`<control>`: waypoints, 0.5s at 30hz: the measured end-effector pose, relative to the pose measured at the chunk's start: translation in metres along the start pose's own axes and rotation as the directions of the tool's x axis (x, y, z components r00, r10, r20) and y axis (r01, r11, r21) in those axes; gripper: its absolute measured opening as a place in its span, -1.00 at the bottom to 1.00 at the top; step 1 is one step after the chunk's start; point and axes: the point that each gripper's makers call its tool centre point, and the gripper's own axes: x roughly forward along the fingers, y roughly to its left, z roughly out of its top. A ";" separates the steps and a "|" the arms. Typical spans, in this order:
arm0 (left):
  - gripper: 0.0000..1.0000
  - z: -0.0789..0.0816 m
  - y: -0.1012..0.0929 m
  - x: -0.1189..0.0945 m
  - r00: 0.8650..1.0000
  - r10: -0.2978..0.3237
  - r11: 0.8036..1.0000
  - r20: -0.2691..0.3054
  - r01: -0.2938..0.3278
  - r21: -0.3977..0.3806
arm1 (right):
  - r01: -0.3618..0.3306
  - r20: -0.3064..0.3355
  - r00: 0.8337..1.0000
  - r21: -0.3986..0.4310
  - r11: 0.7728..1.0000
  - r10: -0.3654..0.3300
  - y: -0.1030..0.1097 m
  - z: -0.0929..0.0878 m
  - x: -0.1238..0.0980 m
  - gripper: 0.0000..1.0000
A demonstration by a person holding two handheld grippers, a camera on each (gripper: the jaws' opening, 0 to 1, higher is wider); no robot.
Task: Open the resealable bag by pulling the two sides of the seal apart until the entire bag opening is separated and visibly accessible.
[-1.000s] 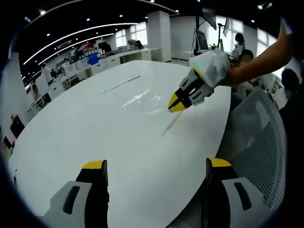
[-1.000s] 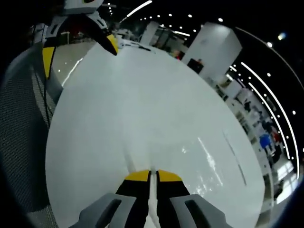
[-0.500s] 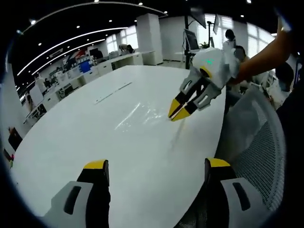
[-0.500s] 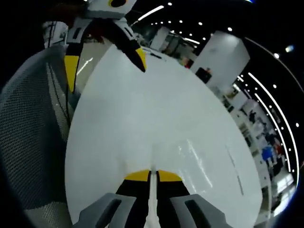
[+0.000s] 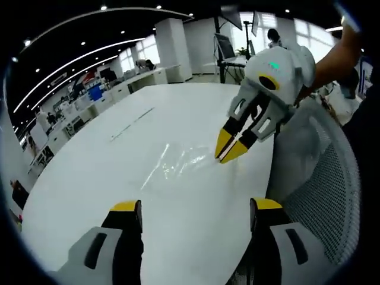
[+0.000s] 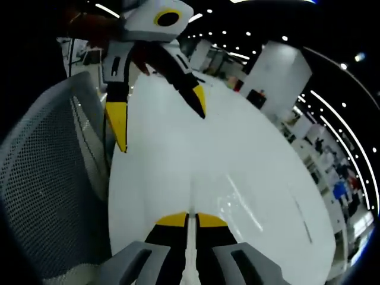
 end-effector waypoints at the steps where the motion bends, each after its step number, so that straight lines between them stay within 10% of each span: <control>1: 0.38 0.002 -0.001 0.000 1.000 0.002 1.000 0.008 -0.002 0.007 | -0.001 0.000 1.000 0.001 1.000 0.001 0.001 0.000 0.000 -1.00; 10: 0.23 0.001 -0.009 0.006 0.998 0.009 0.955 -0.066 0.011 0.298 | -0.039 0.010 0.999 -0.025 0.999 0.039 0.016 0.009 -0.001 -1.00; 15: 0.23 0.001 -0.020 0.011 0.996 -0.031 0.940 -0.080 0.056 0.337 | -0.054 0.022 0.998 -0.033 0.998 0.055 0.021 0.018 -0.001 -1.00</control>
